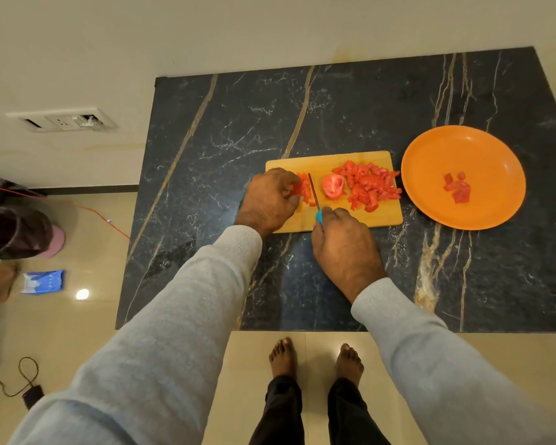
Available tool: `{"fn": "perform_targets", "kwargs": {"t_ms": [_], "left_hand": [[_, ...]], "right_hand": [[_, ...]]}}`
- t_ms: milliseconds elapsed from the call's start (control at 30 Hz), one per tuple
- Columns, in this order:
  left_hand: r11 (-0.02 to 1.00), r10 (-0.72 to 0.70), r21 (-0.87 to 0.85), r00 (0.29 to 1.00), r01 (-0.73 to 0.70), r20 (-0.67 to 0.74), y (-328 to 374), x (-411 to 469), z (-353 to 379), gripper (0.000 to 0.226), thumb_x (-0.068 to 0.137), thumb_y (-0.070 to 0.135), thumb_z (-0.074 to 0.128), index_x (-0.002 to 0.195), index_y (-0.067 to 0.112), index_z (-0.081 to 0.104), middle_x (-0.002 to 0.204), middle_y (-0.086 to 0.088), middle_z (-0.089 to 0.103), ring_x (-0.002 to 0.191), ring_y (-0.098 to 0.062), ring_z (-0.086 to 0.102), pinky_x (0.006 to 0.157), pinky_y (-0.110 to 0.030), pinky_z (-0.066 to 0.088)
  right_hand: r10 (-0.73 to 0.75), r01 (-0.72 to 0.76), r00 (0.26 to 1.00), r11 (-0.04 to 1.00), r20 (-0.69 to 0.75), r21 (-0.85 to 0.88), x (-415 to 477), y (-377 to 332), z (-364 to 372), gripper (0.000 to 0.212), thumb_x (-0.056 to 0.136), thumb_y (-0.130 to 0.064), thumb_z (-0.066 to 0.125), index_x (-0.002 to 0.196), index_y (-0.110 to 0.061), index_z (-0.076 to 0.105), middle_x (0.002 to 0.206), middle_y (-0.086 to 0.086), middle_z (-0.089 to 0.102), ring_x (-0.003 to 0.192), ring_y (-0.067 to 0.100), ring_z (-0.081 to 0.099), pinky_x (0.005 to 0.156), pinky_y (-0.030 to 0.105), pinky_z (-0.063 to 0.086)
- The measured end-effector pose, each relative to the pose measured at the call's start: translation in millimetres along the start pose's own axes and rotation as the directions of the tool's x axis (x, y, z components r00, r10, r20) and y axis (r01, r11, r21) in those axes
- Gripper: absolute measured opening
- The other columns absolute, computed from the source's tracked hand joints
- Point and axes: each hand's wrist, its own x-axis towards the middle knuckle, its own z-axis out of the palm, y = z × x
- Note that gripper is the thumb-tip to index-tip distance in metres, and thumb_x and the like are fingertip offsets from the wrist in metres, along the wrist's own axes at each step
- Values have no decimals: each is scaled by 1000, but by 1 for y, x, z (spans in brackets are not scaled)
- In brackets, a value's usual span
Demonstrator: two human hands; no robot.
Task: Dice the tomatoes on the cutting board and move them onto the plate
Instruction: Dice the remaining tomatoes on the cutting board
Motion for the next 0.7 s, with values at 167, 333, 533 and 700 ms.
{"fn": "perform_targets", "kwargs": {"t_ms": [167,333,533,700], "left_hand": [[984,152,95,988,-149,-26,10,-2,0,50,85,40,77,129,18,69,128,-2,69,121,-24,60,108,-42,50],[957,211,193,976,-217,49,38,11,14,63,79,54,77,135,26,64,133,6,66,128,-22,51,111,-45,40],[940,190,263,973,-219,130,53,20,22,65,84,53,72,143,31,56,141,7,62,134,-24,48,113,-50,36],[907,183,343,963,-244,200,61,23,17,74,85,56,73,151,38,45,143,2,55,136,-27,44,114,-54,26]], "right_hand": [[60,-48,991,994,-118,101,-24,24,-3,38,102,-32,49,127,-5,62,98,11,64,78,31,63,63,36,50],[115,-91,973,988,-201,125,-27,48,-10,36,102,-32,50,122,-5,64,93,9,62,77,26,60,62,31,44],[107,-83,974,988,-198,129,-22,57,-9,35,100,-30,54,121,-4,65,93,11,64,76,29,61,61,33,47],[103,-75,975,986,-195,148,-19,58,-10,35,100,-31,54,121,-5,65,93,12,64,77,31,62,62,37,50]]}}
